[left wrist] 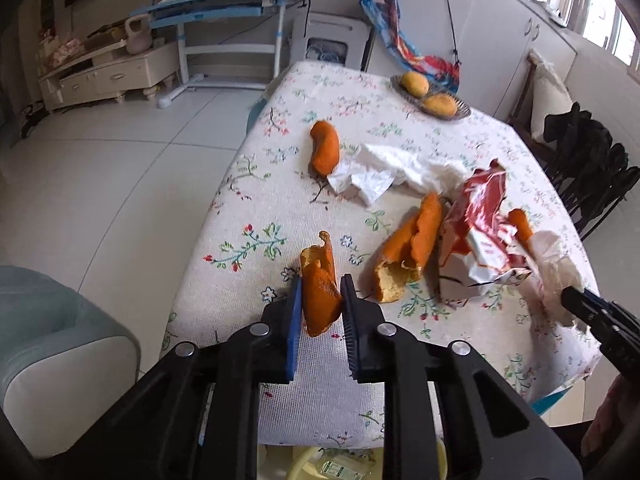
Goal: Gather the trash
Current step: 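Grasp the crumpled white tissue with the right tool while the left tool grasps an orange peel, then lift the tissue and the orange peel and carry both toward the yellow bucket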
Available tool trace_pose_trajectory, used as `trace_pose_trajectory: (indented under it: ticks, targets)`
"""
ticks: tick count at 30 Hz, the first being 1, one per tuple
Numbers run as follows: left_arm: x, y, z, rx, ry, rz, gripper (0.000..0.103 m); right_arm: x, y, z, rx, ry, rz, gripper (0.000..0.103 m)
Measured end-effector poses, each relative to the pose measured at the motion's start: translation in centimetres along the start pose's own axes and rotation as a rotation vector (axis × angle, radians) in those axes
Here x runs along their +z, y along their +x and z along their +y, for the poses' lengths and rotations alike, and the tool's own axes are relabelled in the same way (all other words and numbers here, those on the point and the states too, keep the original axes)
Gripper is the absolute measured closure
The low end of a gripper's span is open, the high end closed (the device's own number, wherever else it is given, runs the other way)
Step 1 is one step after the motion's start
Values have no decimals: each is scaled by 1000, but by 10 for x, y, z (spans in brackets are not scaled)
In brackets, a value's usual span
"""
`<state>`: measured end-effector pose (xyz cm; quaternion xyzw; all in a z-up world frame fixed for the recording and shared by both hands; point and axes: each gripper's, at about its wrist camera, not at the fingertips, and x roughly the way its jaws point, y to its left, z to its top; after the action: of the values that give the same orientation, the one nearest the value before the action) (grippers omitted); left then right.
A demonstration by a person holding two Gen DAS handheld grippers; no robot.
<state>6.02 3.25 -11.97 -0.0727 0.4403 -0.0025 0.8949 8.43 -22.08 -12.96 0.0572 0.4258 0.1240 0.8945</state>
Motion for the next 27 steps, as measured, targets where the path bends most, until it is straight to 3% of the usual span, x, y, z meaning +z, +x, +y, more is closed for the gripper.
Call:
trace_pose_trajectory:
  ticks: [12,13,16,20,24,27]
  targets:
    - [-3,-1,5,-12,-17,14,85,-1,2,2,-3,-8,0,77]
    - [-3,1,6,-12,-19,21,85,-2,1,2,-4,-8,-4,74]
    - [-4,7,9,-5,-35,48,85,-1,-1,1,-27,0,-26,46]
    - [-4,10,10,11,-40,50,82,-2,4,-2,-37,16,-4,43]
    - [-4,11,5,28,-8,43,75,-3,9,-4,-29,25,15,42]
    - [-5,11,-1,55,30,36,72,-5,11,-2,-8,15,30,53]
